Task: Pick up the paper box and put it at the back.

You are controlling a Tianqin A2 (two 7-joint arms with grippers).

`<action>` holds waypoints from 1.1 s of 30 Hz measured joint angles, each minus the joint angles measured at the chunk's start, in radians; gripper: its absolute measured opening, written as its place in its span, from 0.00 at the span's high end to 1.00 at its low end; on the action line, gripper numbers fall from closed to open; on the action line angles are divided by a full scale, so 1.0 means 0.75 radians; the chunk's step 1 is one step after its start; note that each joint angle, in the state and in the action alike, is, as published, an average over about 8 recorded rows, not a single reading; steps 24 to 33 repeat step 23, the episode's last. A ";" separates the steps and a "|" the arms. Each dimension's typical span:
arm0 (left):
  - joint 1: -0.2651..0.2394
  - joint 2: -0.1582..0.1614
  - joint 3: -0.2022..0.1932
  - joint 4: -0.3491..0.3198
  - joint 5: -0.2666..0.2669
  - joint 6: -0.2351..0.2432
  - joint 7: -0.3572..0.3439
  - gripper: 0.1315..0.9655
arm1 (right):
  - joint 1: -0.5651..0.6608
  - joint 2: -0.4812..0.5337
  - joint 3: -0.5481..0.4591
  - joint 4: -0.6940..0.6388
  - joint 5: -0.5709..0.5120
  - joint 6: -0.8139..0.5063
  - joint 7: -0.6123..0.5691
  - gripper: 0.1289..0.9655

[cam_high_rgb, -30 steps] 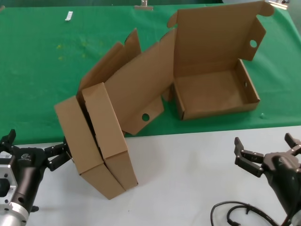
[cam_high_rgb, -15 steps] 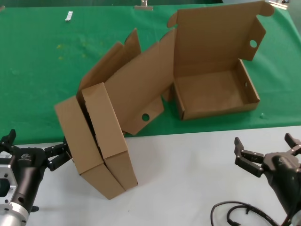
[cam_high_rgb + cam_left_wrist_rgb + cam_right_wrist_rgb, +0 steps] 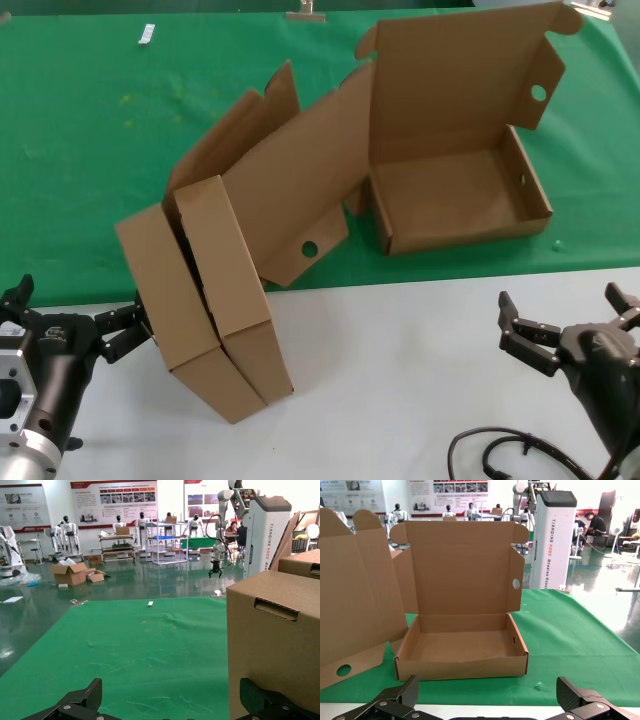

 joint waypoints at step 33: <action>0.000 0.000 0.000 0.000 0.000 0.000 0.000 0.00 | 0.000 0.000 0.000 0.000 0.000 0.000 0.000 0.00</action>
